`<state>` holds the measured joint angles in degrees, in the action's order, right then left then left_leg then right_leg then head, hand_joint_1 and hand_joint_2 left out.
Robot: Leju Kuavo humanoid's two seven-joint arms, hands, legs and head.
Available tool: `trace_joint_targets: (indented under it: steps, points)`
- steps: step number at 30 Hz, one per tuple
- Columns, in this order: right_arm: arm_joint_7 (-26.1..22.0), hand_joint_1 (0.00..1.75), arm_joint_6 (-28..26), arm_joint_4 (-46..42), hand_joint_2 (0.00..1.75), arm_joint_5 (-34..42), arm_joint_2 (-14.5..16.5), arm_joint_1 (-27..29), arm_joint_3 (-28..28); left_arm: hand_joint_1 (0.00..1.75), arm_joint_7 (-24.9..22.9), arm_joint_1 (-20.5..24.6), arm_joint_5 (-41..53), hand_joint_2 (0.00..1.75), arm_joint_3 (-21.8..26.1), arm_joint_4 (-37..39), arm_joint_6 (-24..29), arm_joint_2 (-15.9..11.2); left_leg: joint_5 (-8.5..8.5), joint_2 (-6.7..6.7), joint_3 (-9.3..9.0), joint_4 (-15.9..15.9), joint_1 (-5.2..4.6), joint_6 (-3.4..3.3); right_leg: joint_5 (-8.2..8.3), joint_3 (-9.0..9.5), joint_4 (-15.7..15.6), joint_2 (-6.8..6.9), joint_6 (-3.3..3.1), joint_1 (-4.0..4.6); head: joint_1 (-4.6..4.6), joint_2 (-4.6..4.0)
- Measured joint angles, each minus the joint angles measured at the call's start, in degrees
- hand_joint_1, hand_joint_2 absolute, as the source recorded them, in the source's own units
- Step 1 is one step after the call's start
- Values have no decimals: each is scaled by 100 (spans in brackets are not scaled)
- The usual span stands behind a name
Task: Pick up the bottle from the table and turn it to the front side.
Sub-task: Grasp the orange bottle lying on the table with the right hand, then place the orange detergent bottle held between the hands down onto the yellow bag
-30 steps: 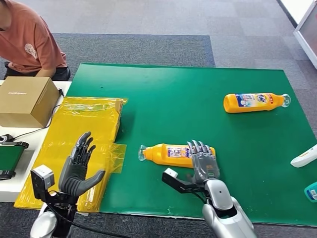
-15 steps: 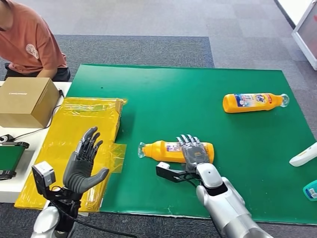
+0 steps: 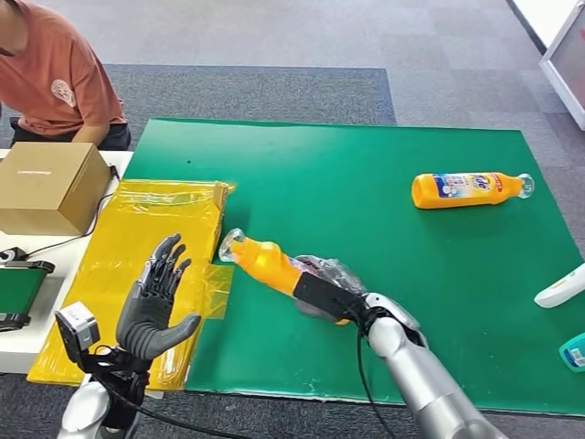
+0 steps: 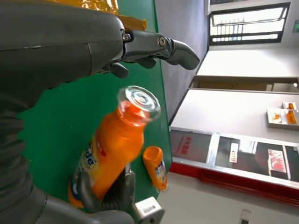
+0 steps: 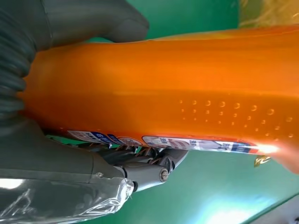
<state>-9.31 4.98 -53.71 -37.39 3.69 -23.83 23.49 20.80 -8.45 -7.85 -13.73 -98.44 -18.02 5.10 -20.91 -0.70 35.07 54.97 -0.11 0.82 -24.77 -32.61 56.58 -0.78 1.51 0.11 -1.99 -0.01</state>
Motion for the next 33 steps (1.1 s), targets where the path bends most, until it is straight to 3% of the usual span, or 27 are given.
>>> trace_joint_targets:
  steps: [6, 9, 11, 18, 26, 33]
  points:
    - [-688, 175, 587, -1142, 175, 2761, -5, 835, -639, 0, 165, -35, -62, 175, 5, -13, 219, -44, -1, -6, 24, 0, -2, -2, -2, -15, 0, 5, 3, -1, 1, 0]
    - [-868, 175, 431, -1783, 175, 3161, -2, 1171, -736, 0, 157, -29, -68, 175, 5, -45, 332, -64, -2, -6, 27, 0, -3, -3, -4, -20, 0, 5, 3, -3, 1, 1]
    - [-979, 175, 177, -2145, 175, 2981, 2, 1358, -721, 0, 99, -17, -44, 175, 5, -52, 421, -72, -3, -5, 29, 0, -4, -3, -4, -22, 0, 5, 2, -3, 0, 1]
    - [-1143, 175, -1143, -2863, 175, 1201, 16, 1694, -257, 0, -310, 148, 485, 175, 8, -25, 754, -164, -2, -4, 29, 0, -2, -1, -8, -26, 0, 5, -3, -1, 0, -1]
    - [-1102, 175, -1811, -2851, 175, 203, 33, 1705, 360, 0, -530, 522, 186, 175, -249, 103, 99, -263, -2, -4, 30, 0, -3, -2, -7, -24, 0, 5, -3, -2, 0, 1]
    - [-1043, 175, -1954, -2581, 175, -164, 76, 1449, 722, 0, -780, 1011, -291, 175, -988, 262, -580, -547, -1, -4, 30, 0, -3, -2, -7, -25, 0, 5, -3, -2, 0, 0]
